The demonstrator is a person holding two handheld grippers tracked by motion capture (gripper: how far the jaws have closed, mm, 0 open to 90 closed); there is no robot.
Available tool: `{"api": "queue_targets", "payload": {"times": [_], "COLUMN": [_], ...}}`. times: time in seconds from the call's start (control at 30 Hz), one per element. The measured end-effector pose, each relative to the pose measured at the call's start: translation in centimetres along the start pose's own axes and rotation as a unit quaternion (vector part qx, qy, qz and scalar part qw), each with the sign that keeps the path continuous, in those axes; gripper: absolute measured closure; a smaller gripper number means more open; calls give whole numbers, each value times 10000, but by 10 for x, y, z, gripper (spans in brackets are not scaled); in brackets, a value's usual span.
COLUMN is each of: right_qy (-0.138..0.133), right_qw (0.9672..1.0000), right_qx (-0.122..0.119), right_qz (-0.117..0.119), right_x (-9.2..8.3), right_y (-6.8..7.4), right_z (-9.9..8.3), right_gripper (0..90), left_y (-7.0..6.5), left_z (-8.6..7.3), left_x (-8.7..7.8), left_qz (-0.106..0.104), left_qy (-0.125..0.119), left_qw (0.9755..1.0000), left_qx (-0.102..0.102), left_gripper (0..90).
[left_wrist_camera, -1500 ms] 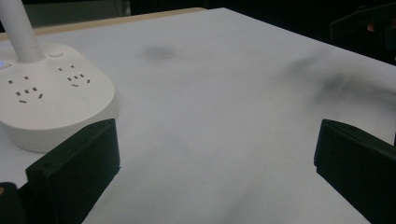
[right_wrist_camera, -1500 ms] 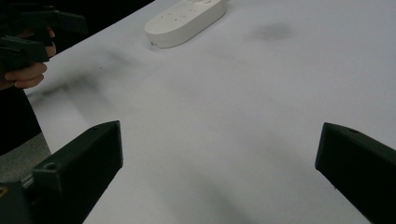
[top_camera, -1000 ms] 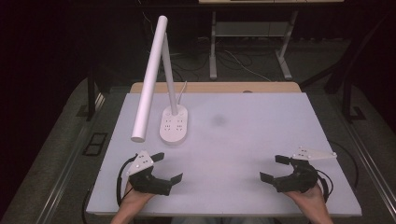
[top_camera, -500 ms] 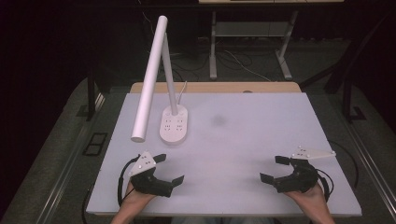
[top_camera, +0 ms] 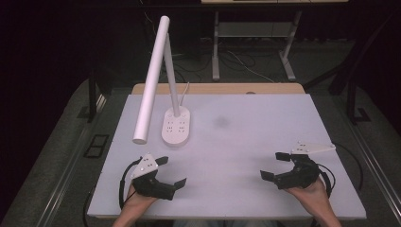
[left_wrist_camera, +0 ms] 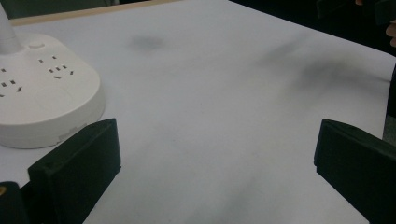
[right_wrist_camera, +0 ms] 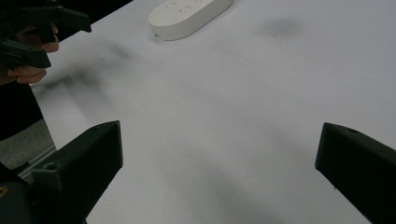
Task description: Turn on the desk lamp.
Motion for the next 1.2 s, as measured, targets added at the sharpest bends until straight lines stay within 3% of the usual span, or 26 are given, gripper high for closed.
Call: {"api": "queue_targets", "payload": {"times": [1.2], "right_qy": [279], "right_qw": [9984], "right_qx": [-424], "right_qz": [249], "right_x": [21], "right_y": [12], "right_z": [71], "right_gripper": [2], "left_y": [2], "left_z": [-1], "left_x": [3], "left_qz": [41], "left_qy": [43], "left_qw": [10000], "left_qx": [36], "left_gripper": [0]}}
Point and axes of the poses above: each handheld gripper's, and its own axes: x roughly forward along the jaws, z roughly out of its top, y roughly to its left, the point moved 7 cm from there along x, roughly forward along the jaws, and after that the axes turned 15 degrees about y, right-handed, at the moved point
